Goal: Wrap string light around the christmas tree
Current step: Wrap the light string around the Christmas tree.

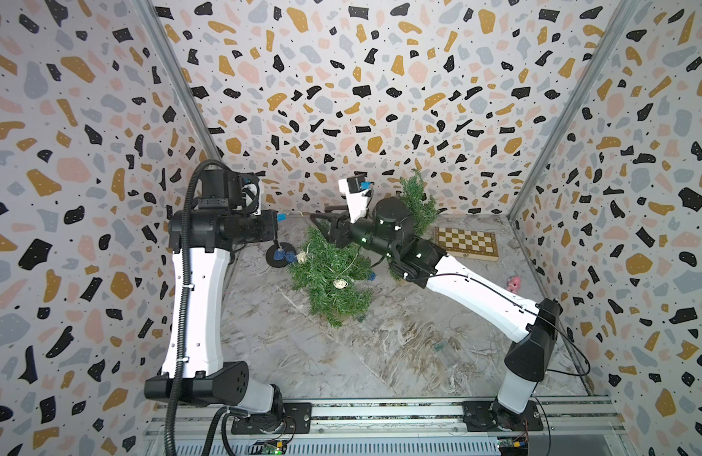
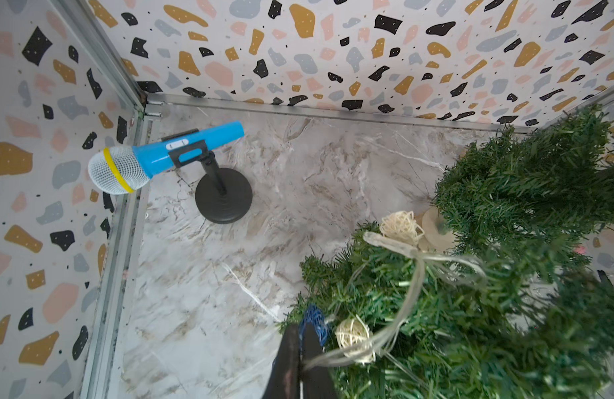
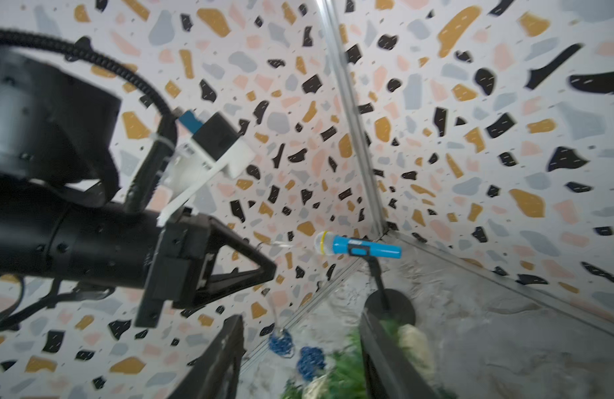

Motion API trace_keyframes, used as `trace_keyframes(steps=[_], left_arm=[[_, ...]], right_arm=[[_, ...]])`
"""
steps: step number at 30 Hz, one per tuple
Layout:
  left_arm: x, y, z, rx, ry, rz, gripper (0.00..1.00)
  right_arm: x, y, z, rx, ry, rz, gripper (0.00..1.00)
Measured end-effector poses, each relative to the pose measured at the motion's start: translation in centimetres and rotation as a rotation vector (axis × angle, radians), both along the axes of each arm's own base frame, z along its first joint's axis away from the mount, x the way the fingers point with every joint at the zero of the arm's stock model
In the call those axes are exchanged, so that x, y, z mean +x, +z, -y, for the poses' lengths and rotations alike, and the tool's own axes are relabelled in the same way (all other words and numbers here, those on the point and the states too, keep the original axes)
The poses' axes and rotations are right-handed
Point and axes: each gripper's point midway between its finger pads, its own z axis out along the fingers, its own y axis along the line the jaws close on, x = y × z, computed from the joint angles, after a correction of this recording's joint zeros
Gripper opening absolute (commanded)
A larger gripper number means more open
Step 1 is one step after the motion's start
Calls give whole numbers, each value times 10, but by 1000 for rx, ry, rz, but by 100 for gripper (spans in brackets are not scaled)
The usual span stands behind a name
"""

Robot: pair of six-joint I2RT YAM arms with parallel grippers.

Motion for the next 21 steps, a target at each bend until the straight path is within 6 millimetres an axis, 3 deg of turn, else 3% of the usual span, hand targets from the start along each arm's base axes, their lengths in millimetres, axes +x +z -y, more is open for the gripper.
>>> trace_keyframes(steps=[2,5,9,11,21], left_arm=[[-11,0,2,0,3,-11,0],[-24,-4,6,1,0,-25,0],[-40,-19,12,1,-13,-67,0],[-50,-30,15,-5,-19,-96,0],[-96,-99,52,-157,-93,-251,0]], right_arm=[[-8,-1,-10,-15,19,-2,55],[3,-2,-17,-31,-2,-5,55],[20,-33,-21,-90,-46,-39,55],[27,-43,-20,-100,-68,-42,55],[27,-40,-15,-60,-82,-25,55]])
